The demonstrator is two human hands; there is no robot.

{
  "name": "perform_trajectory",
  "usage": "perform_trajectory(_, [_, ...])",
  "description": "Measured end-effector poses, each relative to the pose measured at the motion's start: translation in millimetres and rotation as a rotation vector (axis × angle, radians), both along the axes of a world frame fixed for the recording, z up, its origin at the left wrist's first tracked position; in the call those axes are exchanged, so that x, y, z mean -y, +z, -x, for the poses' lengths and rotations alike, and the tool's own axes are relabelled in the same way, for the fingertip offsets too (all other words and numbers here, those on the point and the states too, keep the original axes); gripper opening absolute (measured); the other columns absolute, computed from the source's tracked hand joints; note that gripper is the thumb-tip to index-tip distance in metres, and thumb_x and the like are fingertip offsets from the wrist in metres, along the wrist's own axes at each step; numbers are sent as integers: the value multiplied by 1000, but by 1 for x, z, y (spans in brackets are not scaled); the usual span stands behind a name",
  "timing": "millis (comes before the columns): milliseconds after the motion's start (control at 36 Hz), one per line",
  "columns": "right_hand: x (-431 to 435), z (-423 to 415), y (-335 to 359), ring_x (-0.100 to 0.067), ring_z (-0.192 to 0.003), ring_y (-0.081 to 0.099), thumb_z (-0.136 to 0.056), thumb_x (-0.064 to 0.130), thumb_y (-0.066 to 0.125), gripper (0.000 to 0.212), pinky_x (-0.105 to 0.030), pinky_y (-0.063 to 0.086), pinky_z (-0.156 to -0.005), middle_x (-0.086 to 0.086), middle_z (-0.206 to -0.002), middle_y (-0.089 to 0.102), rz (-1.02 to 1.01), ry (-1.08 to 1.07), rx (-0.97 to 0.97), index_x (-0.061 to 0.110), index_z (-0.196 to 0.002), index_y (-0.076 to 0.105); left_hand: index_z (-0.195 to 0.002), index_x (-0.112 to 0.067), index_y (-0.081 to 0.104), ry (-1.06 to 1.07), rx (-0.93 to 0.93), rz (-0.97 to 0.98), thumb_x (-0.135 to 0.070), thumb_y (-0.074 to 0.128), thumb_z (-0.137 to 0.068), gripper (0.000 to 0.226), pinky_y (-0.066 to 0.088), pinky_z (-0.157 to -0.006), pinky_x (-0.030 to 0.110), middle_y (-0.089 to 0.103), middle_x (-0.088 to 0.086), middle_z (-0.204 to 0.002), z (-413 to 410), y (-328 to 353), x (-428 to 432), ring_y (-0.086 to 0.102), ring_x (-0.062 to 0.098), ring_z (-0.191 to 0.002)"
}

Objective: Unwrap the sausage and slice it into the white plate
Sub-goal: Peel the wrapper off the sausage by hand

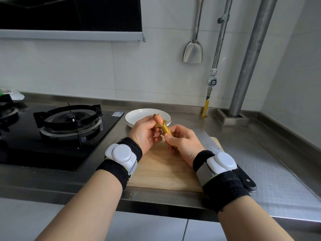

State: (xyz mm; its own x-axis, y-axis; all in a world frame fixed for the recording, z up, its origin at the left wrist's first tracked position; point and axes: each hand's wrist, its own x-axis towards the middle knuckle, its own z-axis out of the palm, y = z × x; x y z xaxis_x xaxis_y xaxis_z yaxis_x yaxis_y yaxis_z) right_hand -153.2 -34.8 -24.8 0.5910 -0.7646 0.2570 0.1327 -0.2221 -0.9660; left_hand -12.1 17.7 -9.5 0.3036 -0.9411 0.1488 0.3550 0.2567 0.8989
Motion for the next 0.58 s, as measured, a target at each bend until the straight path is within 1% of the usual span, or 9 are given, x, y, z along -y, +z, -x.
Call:
perform_trajectory(83, [-1,1,0,-15,-54,51,-90,-7,62,16,-27,43,-53,-8,-67,60,35,38,50,7,-83,59,-64,-16,60,12,50,12,-2,37,-92,39,31,-46,21,45,1,-54,0,-2,2,37,14,-45])
perform_trajectory(139, [-2,2,1,-10,-55,55,-88,-10,62,19,-25,44,-53,0,-66,66,47,54,67,8,-83,58,-60,-19,63,36,86,8,1,38,-92,45,31,-46,21,45,1,-52,3,-3,2,37,15,-46])
perform_trajectory(194, [-2,2,2,-10,-58,57,-86,-11,65,23,-24,43,-54,0,-68,66,46,43,77,10,-81,58,-68,-16,67,71,132,-9,2,41,-92,40,33,-46,22,46,5,-56,5,-4,3,38,17,-48])
perform_trajectory(250, [-1,2,2,-15,-62,54,-82,-13,67,28,-27,43,-57,-6,-71,60,21,8,106,12,-78,58,-87,-1,66,119,238,-37,4,43,-91,24,35,-48,23,48,12,-65,7,-6,5,41,21,-53])
perform_trajectory(306, [0,3,3,-17,-60,53,-80,-14,69,28,-30,43,-58,-8,-70,57,-41,-3,147,11,-77,57,-92,9,60,145,340,-57,-1,48,-92,16,38,-53,28,49,15,-70,9,-9,6,44,24,-61])
perform_trajectory(333, [1,3,4,-17,-60,53,-80,-14,69,28,-30,43,-59,-7,-69,58,-85,8,176,10,-77,56,-86,7,59,151,375,-67,-6,51,-93,17,37,-54,29,49,15,-67,9,-11,6,44,24,-60])
perform_trajectory(389, [1,5,6,-17,-60,54,-80,-14,68,25,-31,43,-59,-5,-68,60,-173,55,240,9,-79,56,-70,-7,57,153,399,-87,-15,55,-95,27,35,-51,26,46,6,-54,10,-11,6,41,22,-54])
perform_trajectory(444, [1,6,9,-17,-61,56,-82,-14,65,23,-32,42,-60,-3,-66,63,-233,91,282,8,-82,56,-61,-16,54,162,390,-99,-20,56,-95,34,34,-49,26,45,2,-52,9,-11,6,41,22,-52])
perform_trajectory(583, [-2,7,12,-18,-60,51,-88,-8,62,17,-32,43,-61,-6,-66,57,-303,108,311,6,-80,57,-65,-15,59,139,279,-99,-33,58,-94,34,35,-46,25,50,4,-57,7,-10,6,44,22,-51])
